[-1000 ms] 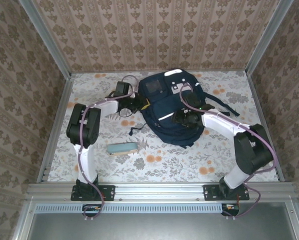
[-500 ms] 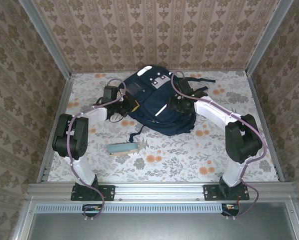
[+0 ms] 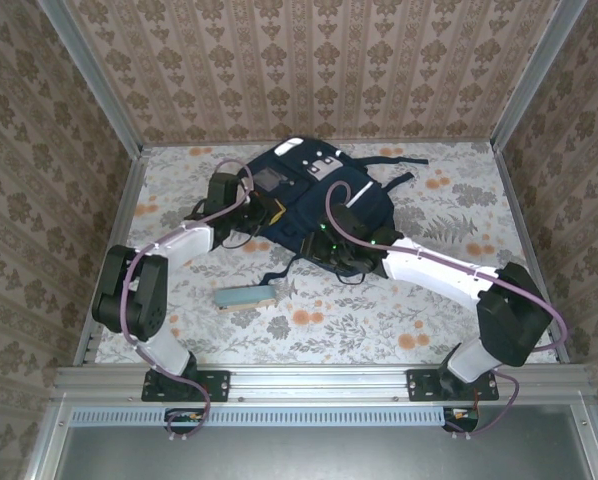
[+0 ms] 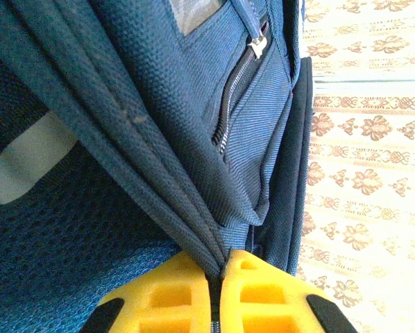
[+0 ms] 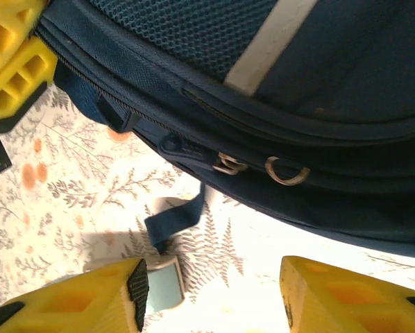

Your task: Pack the student bag

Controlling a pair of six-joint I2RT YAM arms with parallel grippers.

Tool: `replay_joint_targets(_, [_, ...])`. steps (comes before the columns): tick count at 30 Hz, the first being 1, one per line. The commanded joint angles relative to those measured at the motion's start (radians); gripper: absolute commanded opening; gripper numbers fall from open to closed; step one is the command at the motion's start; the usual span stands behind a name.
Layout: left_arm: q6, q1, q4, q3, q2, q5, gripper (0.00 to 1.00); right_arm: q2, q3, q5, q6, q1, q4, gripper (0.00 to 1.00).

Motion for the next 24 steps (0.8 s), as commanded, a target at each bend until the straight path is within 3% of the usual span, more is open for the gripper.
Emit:
replay_joint_targets(1, [-0.047,-0.027,0.077,-0.006,-0.065,0.040,0.00,0.030,-0.015,-0.005,0.153,0.005,0.137,0.51])
replay_joint_targets(13, [-0.069,-0.049,0.088,-0.006,-0.064,0.038,0.00,0.103,-0.009,0.114,0.333,0.017,0.143,0.41])
replay_joint_targets(19, [-0.070,-0.049,0.093,-0.011,-0.059,0.038,0.00,0.113,-0.008,0.181,0.393,0.018,0.131,0.49])
replay_joint_targets(24, [-0.071,-0.049,0.094,-0.009,-0.059,0.038,0.00,0.131,-0.001,0.210,0.440,0.014,0.114,0.42])
